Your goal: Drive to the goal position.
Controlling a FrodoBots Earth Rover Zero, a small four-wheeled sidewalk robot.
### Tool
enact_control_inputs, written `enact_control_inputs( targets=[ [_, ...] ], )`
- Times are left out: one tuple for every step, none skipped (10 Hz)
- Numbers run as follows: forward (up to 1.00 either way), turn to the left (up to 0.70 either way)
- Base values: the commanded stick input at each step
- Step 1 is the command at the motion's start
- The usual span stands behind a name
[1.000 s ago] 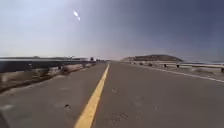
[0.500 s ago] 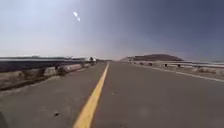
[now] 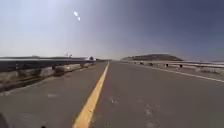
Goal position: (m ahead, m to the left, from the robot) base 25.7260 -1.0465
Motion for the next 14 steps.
enact_control_inputs(
  targets=[
    [0.5,0.0],
    [0.5,0.0],
    [0.5,0.0],
    [0.5,0.0],
    [0.5,0.0],
    [0.5,0.0],
    [0.5,0.0],
    [0.5,0.0],
    [0.5,0.0],
    [0.5,0.0],
    [0.5,0.0],
    [0.5,0.0],
    [0.5,0.0],
    [0.5,0.0]
  ],
)
